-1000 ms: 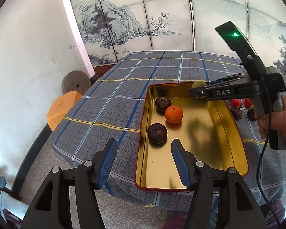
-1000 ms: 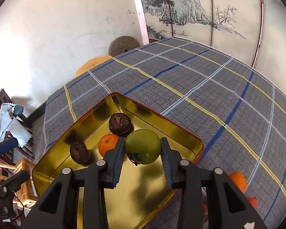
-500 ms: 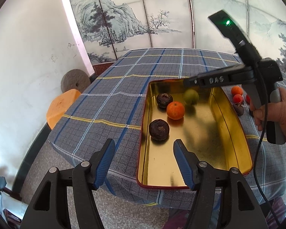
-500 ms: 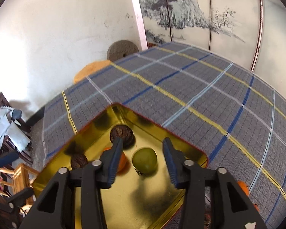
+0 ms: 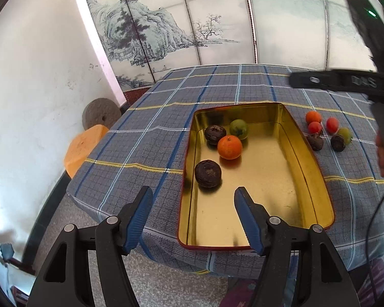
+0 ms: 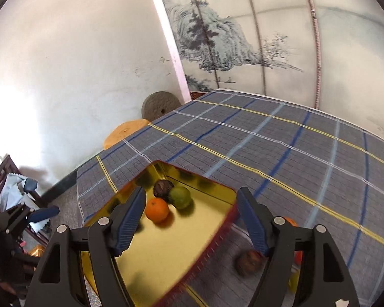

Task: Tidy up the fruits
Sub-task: 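Grasp a third dark brown fruit with the left gripper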

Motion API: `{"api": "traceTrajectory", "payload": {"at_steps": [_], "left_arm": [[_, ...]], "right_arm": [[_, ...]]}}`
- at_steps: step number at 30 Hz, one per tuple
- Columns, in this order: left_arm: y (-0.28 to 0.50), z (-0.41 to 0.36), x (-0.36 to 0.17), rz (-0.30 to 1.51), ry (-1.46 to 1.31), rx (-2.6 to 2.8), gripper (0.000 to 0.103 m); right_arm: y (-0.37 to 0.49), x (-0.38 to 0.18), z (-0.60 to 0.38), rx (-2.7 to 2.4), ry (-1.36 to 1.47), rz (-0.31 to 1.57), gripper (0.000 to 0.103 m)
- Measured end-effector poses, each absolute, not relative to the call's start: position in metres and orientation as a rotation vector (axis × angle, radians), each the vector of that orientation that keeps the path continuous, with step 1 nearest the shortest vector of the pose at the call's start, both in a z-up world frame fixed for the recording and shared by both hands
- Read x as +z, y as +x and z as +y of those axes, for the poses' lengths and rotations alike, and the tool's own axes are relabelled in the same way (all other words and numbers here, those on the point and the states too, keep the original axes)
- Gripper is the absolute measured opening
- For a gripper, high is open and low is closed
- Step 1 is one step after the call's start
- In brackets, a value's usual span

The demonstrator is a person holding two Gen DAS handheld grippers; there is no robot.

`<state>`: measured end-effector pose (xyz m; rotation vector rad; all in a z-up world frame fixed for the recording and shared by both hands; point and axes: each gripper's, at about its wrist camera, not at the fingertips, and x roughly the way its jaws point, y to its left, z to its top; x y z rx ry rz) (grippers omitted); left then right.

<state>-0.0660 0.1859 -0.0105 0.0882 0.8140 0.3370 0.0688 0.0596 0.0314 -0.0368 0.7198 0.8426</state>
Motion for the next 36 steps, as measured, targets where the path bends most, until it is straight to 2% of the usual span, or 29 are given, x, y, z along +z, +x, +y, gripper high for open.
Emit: {"api": "traceTrajectory", "payload": {"at_steps": [9,11,12,13,18,25,27,29,32,34,36], "left_arm": [[-0.064,0.161,-0.004,0.808,0.137,0.297,0.068],[-0.062,0.153,-0.003,0.815,0.144,0.262,0.068],[-0.061,0.15,-0.003,0.819,0.147,0.245,0.069],[-0.059,0.145,-0.003,0.824,0.152,0.219,0.069],[-0.049,0.114,0.0,0.847,0.199,0.057,0.068],[-0.008,0.073,0.011,0.886,0.224,-0.193,0.067],[0.01,0.063,0.013,0.907,0.238,-0.249,0.063],[0.029,0.053,0.013,0.912,0.269,-0.3,0.05],[0.058,0.042,0.003,0.939,0.327,-0.357,0.041],[0.077,0.035,-0.011,0.983,0.352,-0.403,0.035],[0.09,0.032,-0.023,1.02,0.389,-0.416,0.035]], "right_arm": [[0.054,0.004,-0.058,0.602,-0.105,0.754,0.071],[0.056,-0.008,-0.088,0.5,-0.122,0.777,0.079],[0.057,-0.014,-0.102,0.455,-0.121,0.791,0.088],[0.059,-0.02,-0.118,0.416,-0.108,0.804,0.091],[0.064,-0.047,-0.188,0.297,-0.043,0.869,0.091],[0.058,-0.062,-0.224,0.3,0.019,0.868,0.091],[0.055,-0.06,-0.226,0.314,0.022,0.854,0.091],[0.055,-0.06,-0.227,0.327,0.032,0.846,0.091],[0.052,-0.057,-0.23,0.34,0.06,0.824,0.093],[0.05,-0.056,-0.232,0.348,0.082,0.813,0.094],[0.05,-0.054,-0.234,0.357,0.101,0.806,0.094]]}}
